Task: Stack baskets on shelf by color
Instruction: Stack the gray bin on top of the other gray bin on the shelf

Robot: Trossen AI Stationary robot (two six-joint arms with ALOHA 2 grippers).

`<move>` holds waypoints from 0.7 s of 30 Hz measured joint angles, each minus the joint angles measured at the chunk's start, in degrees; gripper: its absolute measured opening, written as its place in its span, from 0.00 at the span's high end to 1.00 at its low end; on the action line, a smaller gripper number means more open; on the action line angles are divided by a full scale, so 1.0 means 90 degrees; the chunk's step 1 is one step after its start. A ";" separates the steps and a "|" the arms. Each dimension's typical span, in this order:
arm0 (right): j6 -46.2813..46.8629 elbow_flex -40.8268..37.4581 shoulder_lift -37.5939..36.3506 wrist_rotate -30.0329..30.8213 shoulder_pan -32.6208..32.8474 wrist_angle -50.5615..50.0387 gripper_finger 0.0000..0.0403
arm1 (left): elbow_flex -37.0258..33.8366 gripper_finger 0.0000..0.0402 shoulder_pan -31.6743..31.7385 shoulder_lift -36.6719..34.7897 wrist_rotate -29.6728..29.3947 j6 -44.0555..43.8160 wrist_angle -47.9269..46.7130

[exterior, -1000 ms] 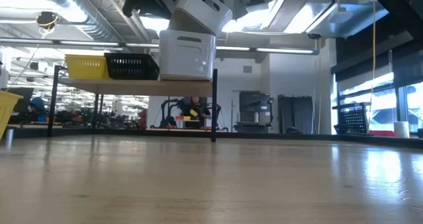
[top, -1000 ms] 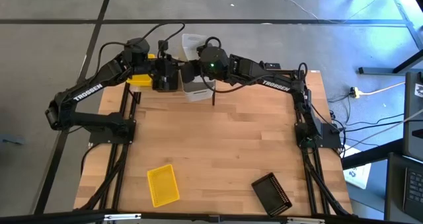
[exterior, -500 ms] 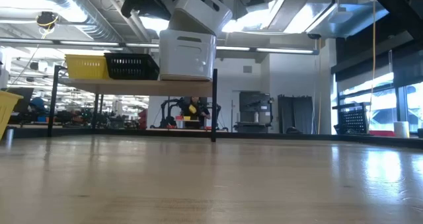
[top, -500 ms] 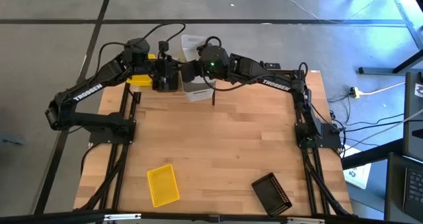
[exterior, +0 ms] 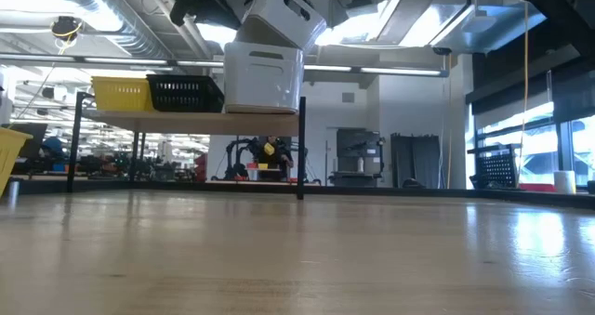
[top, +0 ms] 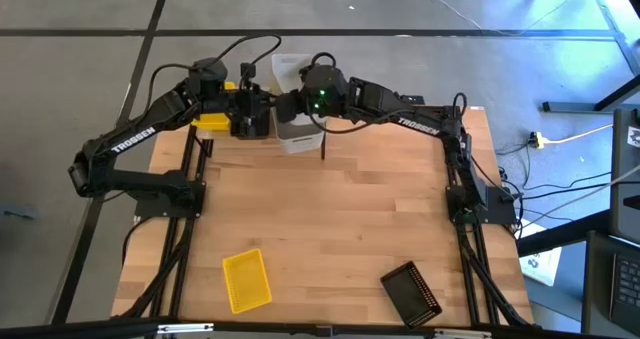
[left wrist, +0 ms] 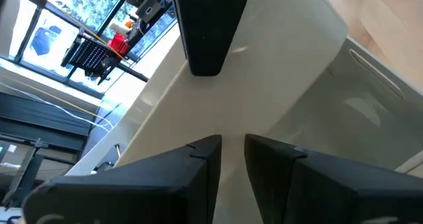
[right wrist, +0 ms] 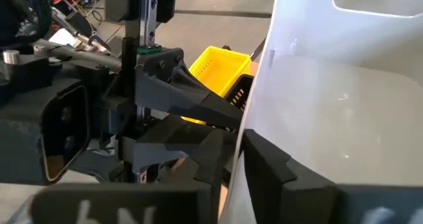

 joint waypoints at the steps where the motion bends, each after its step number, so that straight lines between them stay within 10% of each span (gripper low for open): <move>1: 0.0016 0.0000 0.0000 -0.0029 -0.0004 0.0004 0.85 | 0.0000 0.84 0.0001 0.0004 0.0001 0.0000 0.0009; 21: -0.0483 0.0000 0.0000 -0.0531 -0.0013 0.0036 0.72 | 0.0000 0.84 -0.0002 -0.0005 0.0025 0.0017 -0.0146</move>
